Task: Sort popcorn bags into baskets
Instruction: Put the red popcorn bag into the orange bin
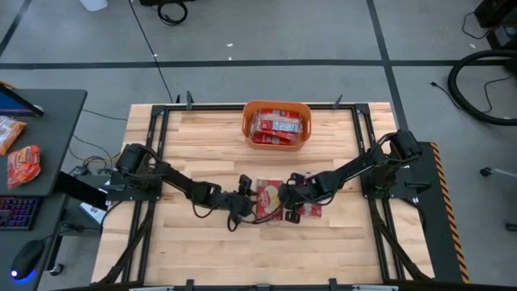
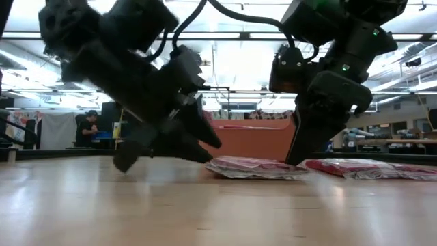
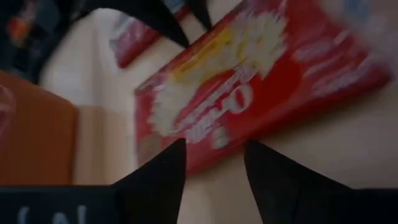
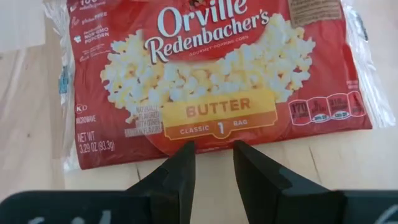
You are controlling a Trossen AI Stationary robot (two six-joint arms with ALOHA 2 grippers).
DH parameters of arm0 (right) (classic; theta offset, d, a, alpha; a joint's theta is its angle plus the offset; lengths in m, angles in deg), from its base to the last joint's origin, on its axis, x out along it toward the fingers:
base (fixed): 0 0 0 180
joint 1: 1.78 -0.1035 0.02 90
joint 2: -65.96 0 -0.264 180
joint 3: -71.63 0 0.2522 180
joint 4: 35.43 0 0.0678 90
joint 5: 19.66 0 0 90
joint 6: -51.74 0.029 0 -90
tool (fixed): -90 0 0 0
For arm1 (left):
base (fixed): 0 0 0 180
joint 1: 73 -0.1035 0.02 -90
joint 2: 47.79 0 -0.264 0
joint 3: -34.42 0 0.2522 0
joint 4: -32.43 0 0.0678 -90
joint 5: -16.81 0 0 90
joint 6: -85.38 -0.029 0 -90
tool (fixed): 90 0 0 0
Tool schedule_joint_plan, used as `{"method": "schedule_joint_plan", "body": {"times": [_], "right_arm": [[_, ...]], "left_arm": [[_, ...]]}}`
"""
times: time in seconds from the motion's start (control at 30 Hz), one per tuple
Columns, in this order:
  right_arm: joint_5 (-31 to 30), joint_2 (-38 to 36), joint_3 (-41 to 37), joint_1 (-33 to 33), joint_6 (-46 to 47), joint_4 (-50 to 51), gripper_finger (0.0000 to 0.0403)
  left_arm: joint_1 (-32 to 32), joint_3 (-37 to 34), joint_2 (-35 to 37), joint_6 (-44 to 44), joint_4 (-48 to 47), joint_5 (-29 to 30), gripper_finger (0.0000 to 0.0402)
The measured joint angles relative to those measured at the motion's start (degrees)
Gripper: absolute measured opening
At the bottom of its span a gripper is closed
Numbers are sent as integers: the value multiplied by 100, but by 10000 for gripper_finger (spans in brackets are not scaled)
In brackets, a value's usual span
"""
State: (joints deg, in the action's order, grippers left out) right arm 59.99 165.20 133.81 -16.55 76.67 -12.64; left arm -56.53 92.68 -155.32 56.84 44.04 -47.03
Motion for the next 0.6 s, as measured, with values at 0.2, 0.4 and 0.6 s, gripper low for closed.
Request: {"method": "schedule_joint_plan", "body": {"times": [0.2, 0.4, 0.6], "right_arm": [[14, -24, 1, -2, 191, 138, 114], [300, -24, 1, -4, 489, 235, 114], [399, -24, 1, 2, 644, 217, 114]], "left_arm": [[-134, 913, 135, 1239, -2158, -6, 130], [-171, 934, 126, 496, -2280, -50, 121], [-174, 957, -66, 80, -2118, -3, 121]]}}
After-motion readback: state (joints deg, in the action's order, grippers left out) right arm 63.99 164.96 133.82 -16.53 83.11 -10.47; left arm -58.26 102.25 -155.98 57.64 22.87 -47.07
